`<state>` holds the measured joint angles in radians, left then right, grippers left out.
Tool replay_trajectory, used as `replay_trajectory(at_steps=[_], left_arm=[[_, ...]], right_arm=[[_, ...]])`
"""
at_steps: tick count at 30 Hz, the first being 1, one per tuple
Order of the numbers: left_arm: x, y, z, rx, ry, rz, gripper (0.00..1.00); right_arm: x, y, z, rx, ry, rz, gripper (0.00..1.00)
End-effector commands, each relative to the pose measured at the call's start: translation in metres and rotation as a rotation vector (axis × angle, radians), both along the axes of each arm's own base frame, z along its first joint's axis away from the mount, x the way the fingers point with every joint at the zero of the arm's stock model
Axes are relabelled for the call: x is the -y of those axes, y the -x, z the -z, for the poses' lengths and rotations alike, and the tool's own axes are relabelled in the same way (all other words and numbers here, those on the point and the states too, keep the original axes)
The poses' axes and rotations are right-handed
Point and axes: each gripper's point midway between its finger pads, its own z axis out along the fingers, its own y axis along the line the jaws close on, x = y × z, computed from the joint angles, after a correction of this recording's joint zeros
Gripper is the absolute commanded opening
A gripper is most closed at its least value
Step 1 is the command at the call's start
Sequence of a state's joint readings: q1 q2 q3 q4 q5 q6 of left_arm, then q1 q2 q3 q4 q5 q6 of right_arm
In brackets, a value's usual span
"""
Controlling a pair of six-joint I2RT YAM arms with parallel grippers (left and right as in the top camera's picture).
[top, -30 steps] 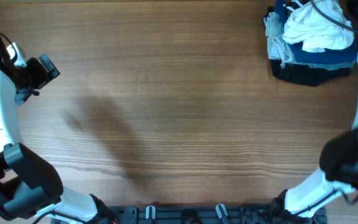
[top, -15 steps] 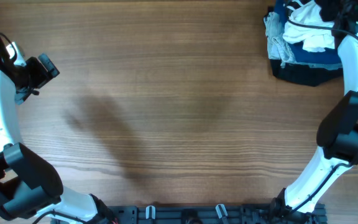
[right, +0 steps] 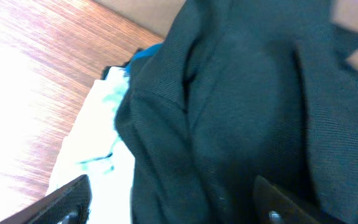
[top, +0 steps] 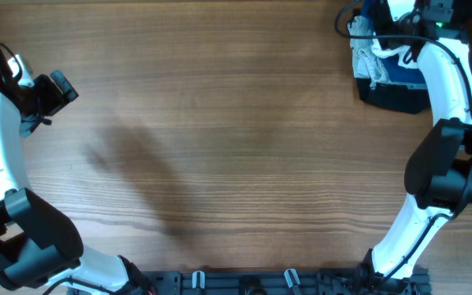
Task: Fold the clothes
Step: 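Lay the shirt on top of the stack and open the right gripper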
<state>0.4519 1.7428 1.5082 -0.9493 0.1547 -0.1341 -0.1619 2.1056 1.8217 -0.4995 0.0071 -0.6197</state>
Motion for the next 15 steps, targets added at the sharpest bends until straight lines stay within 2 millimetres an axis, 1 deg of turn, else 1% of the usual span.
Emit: replay_trajectory(at_steps=[1, 3, 6, 8, 9, 11, 12, 13, 15], left_arm=[[0.002, 0.0, 0.005, -0.005, 0.019, -0.003, 1.0], [0.002, 0.0, 0.004, -0.005, 0.018, -0.003, 1.0], [0.002, -0.001, 0.004, -0.002, 0.017, -0.003, 1.0], [0.002, -0.001, 0.004, -0.001, 0.017, -0.003, 1.0], [0.002, -0.001, 0.004, -0.001, 0.017, -0.003, 1.0], [0.002, -0.001, 0.004, 0.0, 0.016, -0.003, 1.0], [0.001, -0.002, 0.004, 0.004, 0.014, -0.003, 1.0], [0.001, -0.003, 0.003, 0.006, 0.013, -0.003, 1.0], [0.001, -0.003, 0.003, 0.006, 0.013, -0.003, 1.0]], right_arm=[[-0.028, 0.003, -0.052, 0.107, -0.166, -0.069, 0.92], [-0.037, 0.005, -0.087, 0.187, -0.203, -0.101, 0.95], [-0.039, 0.004, -0.137, 0.326, -0.226, -0.091, 0.94], [-0.037, -0.002, -0.164, 0.423, -0.24, -0.078, 0.95], [-0.035, -0.005, -0.171, 0.456, -0.236, -0.073, 0.97], [-0.027, -0.013, -0.175, 0.501, -0.243, -0.03, 0.98], [-0.016, -0.023, -0.17, 0.528, -0.263, 0.014, 0.98], [-0.01, -0.028, -0.163, 0.533, -0.28, 0.033, 0.99], [0.004, -0.038, -0.143, 0.531, -0.324, 0.083, 0.98]])
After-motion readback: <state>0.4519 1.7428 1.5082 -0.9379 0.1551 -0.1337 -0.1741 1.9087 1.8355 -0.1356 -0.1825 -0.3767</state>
